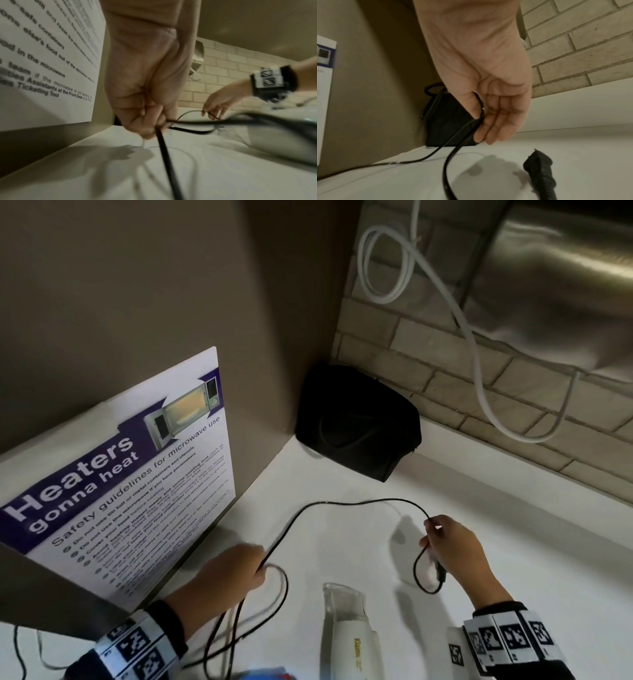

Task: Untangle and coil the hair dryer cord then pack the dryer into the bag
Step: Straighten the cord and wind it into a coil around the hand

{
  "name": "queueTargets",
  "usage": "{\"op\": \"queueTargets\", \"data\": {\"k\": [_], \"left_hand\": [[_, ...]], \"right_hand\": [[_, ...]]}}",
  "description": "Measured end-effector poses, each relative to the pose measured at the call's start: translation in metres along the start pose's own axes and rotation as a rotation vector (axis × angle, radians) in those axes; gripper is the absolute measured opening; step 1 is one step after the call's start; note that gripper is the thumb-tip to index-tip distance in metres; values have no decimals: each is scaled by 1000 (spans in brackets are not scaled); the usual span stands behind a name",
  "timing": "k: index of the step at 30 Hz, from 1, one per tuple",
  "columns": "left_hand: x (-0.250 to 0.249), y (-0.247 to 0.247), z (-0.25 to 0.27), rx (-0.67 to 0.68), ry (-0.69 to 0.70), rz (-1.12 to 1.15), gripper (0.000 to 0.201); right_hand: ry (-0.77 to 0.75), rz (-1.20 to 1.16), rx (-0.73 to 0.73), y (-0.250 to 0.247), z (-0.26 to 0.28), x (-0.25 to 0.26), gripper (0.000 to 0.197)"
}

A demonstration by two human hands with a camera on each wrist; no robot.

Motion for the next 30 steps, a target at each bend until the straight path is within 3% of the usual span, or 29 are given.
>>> {"op": "queueTargets", "data": {"k": [6,9,16,20,25,28,30], "left_hand": [[-11,-28,-29,-241,17,376,26],[-22,-41,-39,-301,8,534,22],[-54,-47,-53,-292,117,833,13],[-72,-50,-55,-306,195,985,11],[-72,-54,-54,-265,277,1095,19],[-65,-53,-51,-279,339,1117,30],[-62,-51,-47,-384,334,1119,23]], "right_hand": [[-170,125,32,22,21,11,41],[-284,119,87,26,33,27,32],[-651,-59,499,33,73,84,18],[-503,-219,633,45,72,106,48],[-230,-668,603,39,57,120,36],[-191,-837,562,32,51,122,19],[-191,-887,523,26,49,125,16]]}}
Point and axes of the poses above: each hand's wrist, its own z-axis away from the middle knuckle, its own y-axis out of the palm, x = y × z, the point moved 1 cm from there along -z, towards the middle knuckle, and after that the axes turned 6 degrees about z, right-handed, at the moved point
